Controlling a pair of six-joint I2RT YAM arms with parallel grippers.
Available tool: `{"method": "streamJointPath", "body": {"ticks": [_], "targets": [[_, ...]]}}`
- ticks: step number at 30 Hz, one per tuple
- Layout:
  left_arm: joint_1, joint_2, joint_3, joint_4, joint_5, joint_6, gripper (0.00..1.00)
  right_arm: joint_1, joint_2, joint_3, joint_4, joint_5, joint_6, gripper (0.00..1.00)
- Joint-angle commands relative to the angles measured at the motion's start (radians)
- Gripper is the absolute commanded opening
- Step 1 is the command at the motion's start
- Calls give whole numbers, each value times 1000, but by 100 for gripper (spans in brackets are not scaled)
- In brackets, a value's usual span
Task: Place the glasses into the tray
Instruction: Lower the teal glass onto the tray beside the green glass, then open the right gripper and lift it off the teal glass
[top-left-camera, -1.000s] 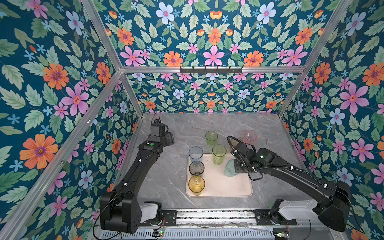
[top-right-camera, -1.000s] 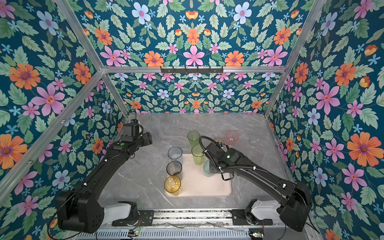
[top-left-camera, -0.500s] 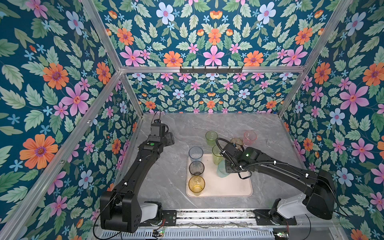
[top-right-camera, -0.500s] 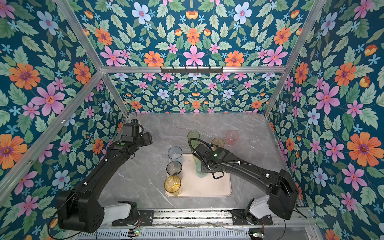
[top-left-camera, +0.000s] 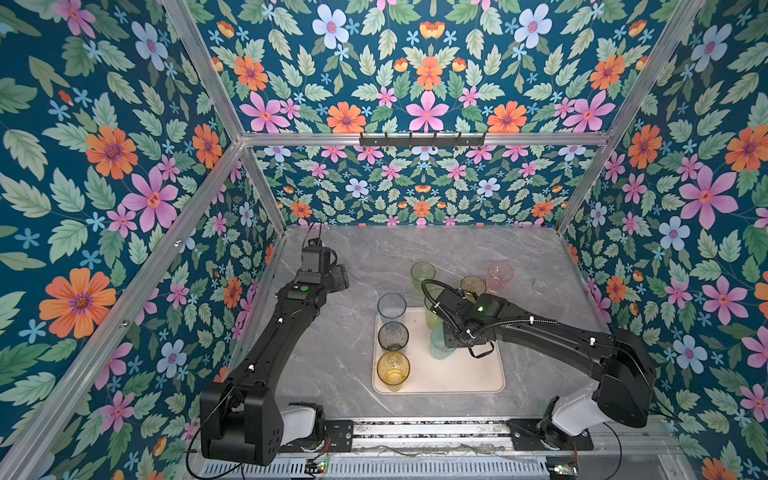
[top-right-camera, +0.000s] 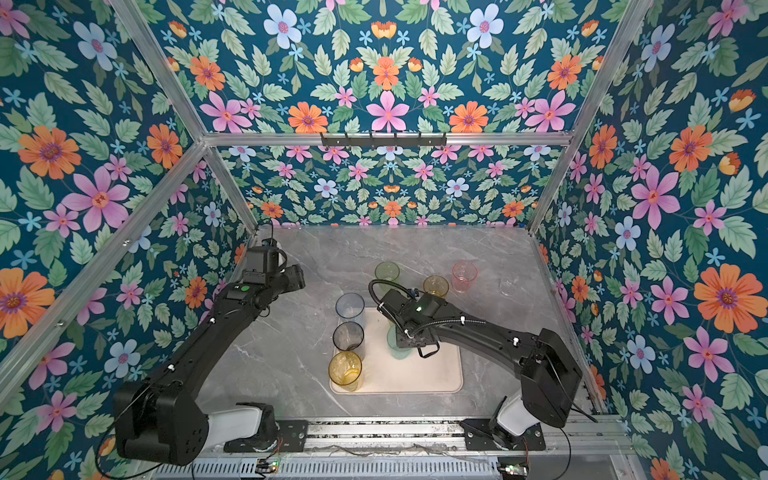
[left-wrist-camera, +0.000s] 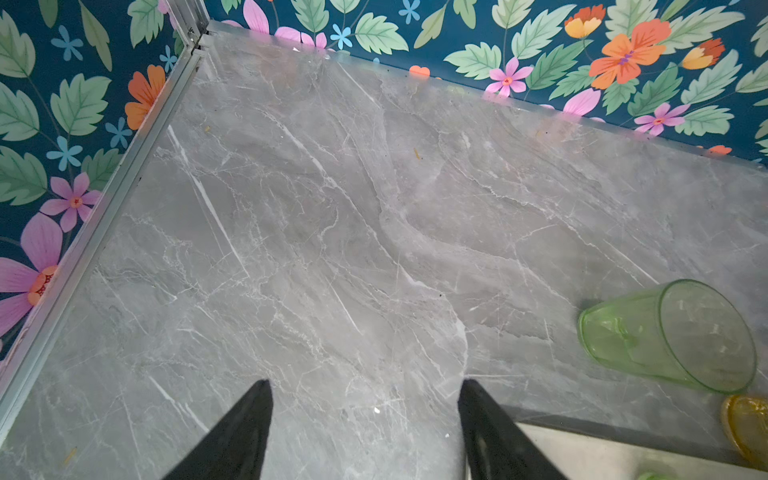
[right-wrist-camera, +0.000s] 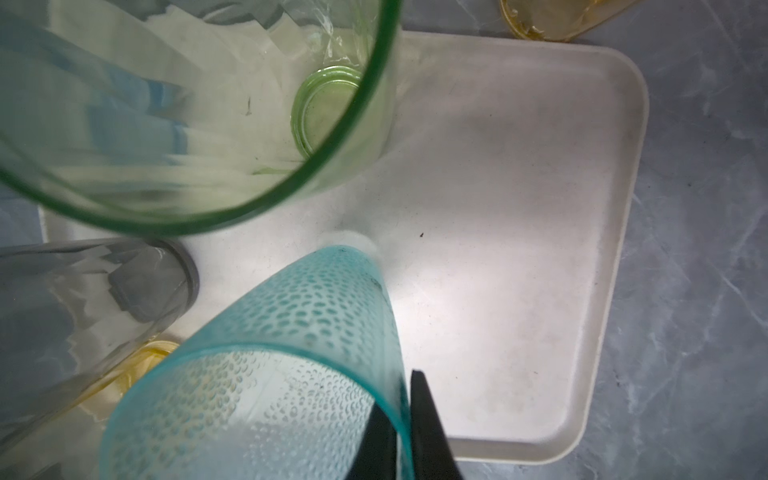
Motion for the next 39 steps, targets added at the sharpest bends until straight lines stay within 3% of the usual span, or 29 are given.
{"method": "streamJointPath", "body": {"ticks": [1,35,39], "targets": [[1,1,4,-1,2,0,74,1,4,9,0,5,23,0],[1,1,4,1,7,-4,74,3,76,75,-45,44,43,0],[1,1,4,1,7,-4,74,4,83,80,-54,53,45,5]]}}
